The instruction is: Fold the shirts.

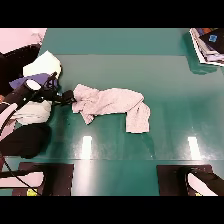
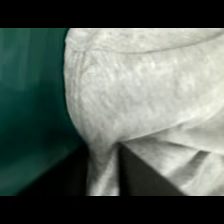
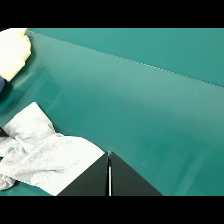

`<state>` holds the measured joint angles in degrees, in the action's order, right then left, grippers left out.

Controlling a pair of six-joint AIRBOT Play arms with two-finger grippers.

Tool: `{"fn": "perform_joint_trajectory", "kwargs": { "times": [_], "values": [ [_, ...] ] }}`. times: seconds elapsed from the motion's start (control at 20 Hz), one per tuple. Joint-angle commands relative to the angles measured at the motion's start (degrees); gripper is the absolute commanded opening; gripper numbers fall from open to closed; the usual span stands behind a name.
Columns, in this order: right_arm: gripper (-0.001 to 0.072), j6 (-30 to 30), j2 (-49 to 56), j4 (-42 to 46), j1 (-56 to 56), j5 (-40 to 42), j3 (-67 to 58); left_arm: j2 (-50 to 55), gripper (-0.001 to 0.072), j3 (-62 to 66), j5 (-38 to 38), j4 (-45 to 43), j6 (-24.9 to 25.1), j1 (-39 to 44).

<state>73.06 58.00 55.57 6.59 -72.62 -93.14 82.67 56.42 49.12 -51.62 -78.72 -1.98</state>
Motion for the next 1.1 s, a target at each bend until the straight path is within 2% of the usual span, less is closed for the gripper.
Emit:
{"fn": "perform_joint_trajectory", "kwargs": {
  "times": [0.0,0.1,0.2,0.3,0.35,0.4,0.55,0.75,0.85,0.9,1.05],
  "values": [
    [0.0012,1.81,0.00,1.77,-0.72,-3.06,0.35,0.39,0.0020,4.31,1.64,0.96,1.18,-0.09],
    [0.0013,6.84,-0.04,5.14,-2.16,-6.67,4.00,0.37,0.0020,9.99,4.94,-0.33,1.20,-0.09],
    [0.0013,8.15,-0.02,9.33,-3.30,-11.23,12.04,0.35,0.0020,15.34,8.02,-0.63,1.27,-0.09],
    [0.0032,9.40,0.00,10.36,-3.26,-11.17,23.12,0.35,0.0020,19.19,9.33,-0.72,1.88,-0.07],
    [0.0275,9.64,0.04,9.73,-2.93,-9.88,29.94,0.35,0.0020,20.44,9.49,-0.72,1.86,-0.09],
    [0.0427,9.62,0.42,8.72,-2.01,-7.63,36.63,0.35,0.0020,21.16,9.46,-0.74,1.88,-0.09],
    [0.0426,9.44,3.87,2.27,2.03,1.92,51.30,0.37,0.0020,21.38,9.35,-0.83,1.88,-0.09],
    [0.0426,9.38,12.66,-0.55,10.36,9.84,55.32,0.37,0.0020,21.38,9.42,-1.18,1.88,-0.09],
    [0.0360,9.38,16.57,-0.37,13.40,11.80,53.18,0.37,0.0020,21.38,9.57,-1.79,1.86,-0.09],
    [0.0297,9.35,18.05,0.11,14.49,12.28,51.78,0.37,0.0020,21.38,9.79,-2.16,1.88,-0.09],
    [0.0008,9.38,19.87,3.58,15.61,12.61,47.93,0.35,0.0019,21.64,11.04,-2.43,2.34,-0.09]
  ]
}}
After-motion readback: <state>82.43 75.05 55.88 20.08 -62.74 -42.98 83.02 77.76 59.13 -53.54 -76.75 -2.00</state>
